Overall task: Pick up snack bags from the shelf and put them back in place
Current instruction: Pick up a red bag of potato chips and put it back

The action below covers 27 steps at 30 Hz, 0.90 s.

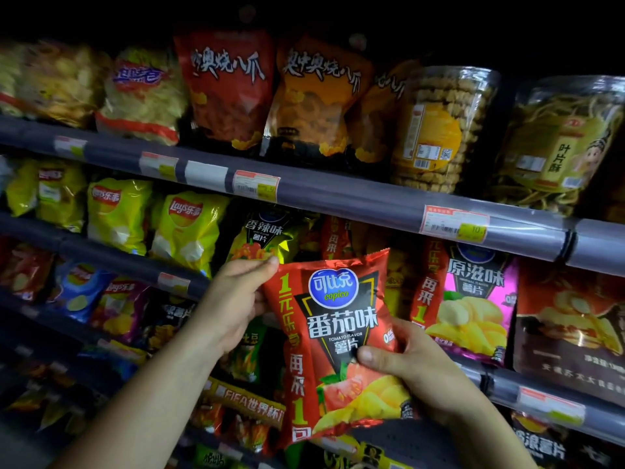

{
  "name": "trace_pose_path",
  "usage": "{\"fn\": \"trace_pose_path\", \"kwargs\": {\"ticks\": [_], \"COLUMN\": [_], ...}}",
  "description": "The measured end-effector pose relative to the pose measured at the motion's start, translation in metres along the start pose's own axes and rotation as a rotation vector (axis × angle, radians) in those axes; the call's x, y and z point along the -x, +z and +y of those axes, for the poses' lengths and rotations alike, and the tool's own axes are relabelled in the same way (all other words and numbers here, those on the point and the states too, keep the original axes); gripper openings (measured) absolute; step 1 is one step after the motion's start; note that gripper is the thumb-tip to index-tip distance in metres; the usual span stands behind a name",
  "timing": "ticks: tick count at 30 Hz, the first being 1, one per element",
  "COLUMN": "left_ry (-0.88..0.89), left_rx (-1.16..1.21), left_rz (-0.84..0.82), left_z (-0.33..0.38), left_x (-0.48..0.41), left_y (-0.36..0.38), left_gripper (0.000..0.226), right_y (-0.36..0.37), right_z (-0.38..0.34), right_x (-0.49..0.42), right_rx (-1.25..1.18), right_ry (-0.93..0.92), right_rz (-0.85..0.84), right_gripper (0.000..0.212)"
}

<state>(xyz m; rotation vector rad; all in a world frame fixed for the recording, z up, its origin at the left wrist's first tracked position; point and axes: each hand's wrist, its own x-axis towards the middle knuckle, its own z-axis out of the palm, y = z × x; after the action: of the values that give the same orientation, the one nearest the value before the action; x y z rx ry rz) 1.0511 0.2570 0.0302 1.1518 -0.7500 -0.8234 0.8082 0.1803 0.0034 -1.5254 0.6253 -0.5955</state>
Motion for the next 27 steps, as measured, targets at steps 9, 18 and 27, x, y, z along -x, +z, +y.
{"fn": "trace_pose_path", "kwargs": {"ticks": [9,18,27], "left_ry": [0.201,0.077,0.123], "left_rx": [-0.124,-0.4,-0.499], "left_rz": [0.026,-0.268,-0.259], "left_z": [0.003,-0.017,-0.036], "left_x": [-0.026,-0.049,-0.082], "left_y": [-0.022,0.027,0.032], "left_gripper": [0.045,0.037,0.046], "right_y": [-0.01,0.005,0.007], "right_z": [-0.007,-0.022,-0.02], "right_x": [-0.01,-0.067,-0.082], "right_rx": [-0.064,0.05,0.521], "right_ry": [-0.066,-0.126,-0.132], "right_rz": [0.282,0.489,0.782], "right_gripper": [0.051,0.045,0.044]}}
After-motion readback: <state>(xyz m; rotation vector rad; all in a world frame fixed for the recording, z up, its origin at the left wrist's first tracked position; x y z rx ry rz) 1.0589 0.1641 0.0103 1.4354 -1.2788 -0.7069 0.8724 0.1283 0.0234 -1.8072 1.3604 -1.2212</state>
